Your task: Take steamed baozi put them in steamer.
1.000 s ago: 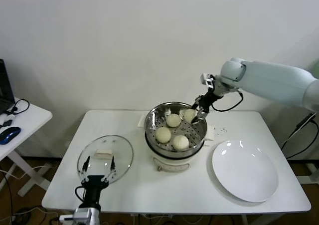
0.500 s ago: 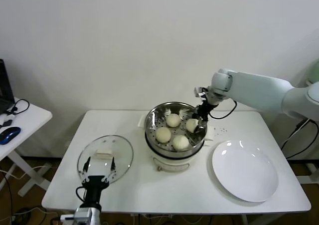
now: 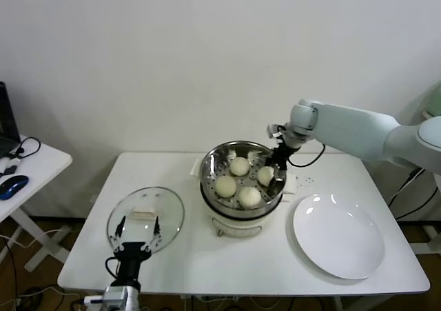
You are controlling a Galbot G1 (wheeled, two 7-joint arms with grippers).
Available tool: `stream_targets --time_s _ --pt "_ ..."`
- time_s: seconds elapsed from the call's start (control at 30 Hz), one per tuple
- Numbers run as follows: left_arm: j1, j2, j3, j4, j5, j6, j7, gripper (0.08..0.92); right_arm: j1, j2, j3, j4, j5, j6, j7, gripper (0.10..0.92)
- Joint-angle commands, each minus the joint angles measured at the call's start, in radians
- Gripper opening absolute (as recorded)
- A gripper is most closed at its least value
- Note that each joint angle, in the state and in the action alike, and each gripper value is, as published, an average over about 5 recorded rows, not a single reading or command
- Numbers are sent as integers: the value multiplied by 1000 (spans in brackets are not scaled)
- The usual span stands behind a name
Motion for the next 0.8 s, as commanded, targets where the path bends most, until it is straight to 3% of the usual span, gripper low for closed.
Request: stream_targets --time_s 0.03,0.17,0.5,0.8 --pt "-1 -1 2 -3 3 2 -1 823 4 0 8 3 3 2 1 776" --pt "-3 -1 4 -6 6 4 -1 823 30 -13 11 26 26 -1 -6 820" --pt "-7 0 12 -14 13 8 -2 823 151 -117 48 153 149 -16 21 823" --pt "-17 6 -5 -19 21 5 -4 823 86 -354 247 333 110 -19 238 823"
